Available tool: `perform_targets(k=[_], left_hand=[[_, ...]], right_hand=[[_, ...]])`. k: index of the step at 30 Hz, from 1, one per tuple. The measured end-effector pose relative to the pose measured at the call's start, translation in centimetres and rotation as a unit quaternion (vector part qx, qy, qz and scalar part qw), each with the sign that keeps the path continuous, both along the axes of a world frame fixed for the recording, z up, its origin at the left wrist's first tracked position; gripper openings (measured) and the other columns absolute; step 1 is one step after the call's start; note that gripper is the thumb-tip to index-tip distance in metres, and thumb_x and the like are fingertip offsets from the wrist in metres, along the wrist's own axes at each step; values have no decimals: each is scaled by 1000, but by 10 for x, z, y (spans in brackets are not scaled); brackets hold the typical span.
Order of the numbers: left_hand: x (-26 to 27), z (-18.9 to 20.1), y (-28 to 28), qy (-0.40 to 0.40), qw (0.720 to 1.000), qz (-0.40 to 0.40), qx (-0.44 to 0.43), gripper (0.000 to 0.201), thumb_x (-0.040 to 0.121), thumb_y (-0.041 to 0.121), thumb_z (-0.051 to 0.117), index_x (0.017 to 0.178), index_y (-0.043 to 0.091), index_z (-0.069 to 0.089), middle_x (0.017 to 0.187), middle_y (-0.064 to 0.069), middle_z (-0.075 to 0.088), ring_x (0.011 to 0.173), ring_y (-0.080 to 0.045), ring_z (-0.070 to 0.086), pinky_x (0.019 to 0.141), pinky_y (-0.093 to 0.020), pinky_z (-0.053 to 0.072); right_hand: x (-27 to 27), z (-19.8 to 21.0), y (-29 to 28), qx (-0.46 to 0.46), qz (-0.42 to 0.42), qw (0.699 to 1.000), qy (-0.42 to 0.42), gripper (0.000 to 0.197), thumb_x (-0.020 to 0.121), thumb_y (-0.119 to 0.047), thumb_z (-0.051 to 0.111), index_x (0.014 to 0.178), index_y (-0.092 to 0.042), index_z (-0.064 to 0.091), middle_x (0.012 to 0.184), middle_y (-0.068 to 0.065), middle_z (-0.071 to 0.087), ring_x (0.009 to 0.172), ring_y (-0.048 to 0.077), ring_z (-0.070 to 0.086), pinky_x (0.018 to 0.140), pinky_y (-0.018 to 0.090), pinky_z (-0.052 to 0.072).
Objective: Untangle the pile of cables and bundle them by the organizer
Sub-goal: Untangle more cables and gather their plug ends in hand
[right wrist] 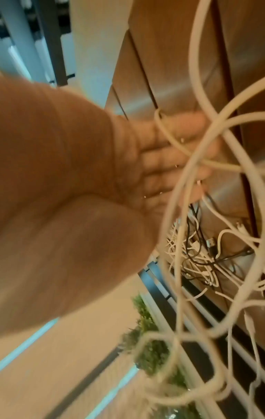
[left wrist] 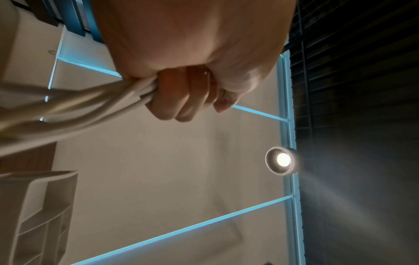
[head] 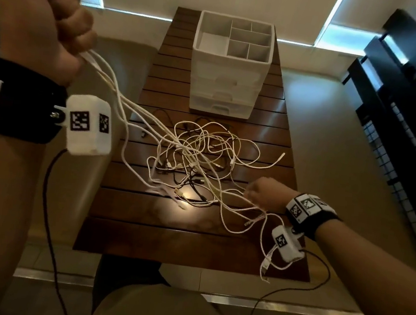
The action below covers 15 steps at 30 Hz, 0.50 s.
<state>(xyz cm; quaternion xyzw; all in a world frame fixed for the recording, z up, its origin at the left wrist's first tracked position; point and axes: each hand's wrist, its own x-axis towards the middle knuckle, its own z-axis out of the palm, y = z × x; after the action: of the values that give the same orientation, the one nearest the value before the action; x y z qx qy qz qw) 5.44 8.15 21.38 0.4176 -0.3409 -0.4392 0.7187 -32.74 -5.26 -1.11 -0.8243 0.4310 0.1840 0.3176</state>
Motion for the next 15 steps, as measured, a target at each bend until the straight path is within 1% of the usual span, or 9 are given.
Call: perform_targets(k=[2,3,4,5,7,8,11,13,15], left_hand=[[-10,-2,2,-21,1000,-3,21,55,87,44,65,56,25,25,51,8,17,42,-11,15,39,-25,21],[-20,-3,2,-34,999,24,28,56,90,44,62,58,25,20,50,8,15,41,-10,12,37,-24,18],[-31,-3,-1,-37,998,40,24,56,95,41,58,62,26,15,49,8,13,40,-9,10,36,-23,16],[-42,-4,0,-41,998,33,16,56,101,38,54,65,27,13,50,8,13,40,-9,9,36,-22,14],[-49,-7,0,-34,999,21,14,56,107,38,48,67,27,11,50,8,13,40,-9,9,36,-22,14],[-48,-6,1,-36,999,13,17,56,107,38,48,66,27,12,49,7,14,40,-8,10,36,-22,15],[-42,10,4,-36,999,-23,-1,59,108,38,44,63,23,10,47,7,14,38,-7,11,35,-20,17],[-42,21,5,-50,998,-35,-10,58,109,36,39,64,20,5,49,6,12,39,-7,11,35,-21,16],[-47,27,7,-59,997,-46,-11,56,110,35,36,67,19,5,51,6,11,39,-6,11,36,-21,16]], right_hand=[[8,-6,-7,-108,-37,991,-67,17,101,-20,57,102,-11,72,89,-2,68,90,24,69,82,35,53],[10,-10,-11,-141,-60,985,-82,12,98,-19,60,100,-12,70,90,-1,69,92,25,70,80,34,52],[11,-14,-16,-156,-76,982,-73,10,96,-22,64,99,-13,68,94,2,70,95,27,69,78,33,51],[10,-19,-19,-155,-75,984,-34,17,93,-29,70,100,-13,66,99,4,69,97,28,68,77,33,50],[3,-31,-21,-128,-43,989,65,41,89,-44,77,109,-11,62,105,7,64,97,27,63,76,34,47],[0,-37,-22,-115,-41,989,85,48,88,-46,77,113,-10,59,108,8,61,98,27,60,78,34,47],[-7,-44,-22,-128,-53,988,62,42,93,-37,74,120,-7,61,122,15,62,110,32,61,89,38,50],[-6,-39,-21,-107,-53,990,78,35,98,-31,67,118,-3,65,124,18,67,115,34,63,93,38,51],[-6,-29,-19,-87,-55,992,76,32,101,-26,61,116,1,69,121,19,70,112,35,66,94,41,54]])
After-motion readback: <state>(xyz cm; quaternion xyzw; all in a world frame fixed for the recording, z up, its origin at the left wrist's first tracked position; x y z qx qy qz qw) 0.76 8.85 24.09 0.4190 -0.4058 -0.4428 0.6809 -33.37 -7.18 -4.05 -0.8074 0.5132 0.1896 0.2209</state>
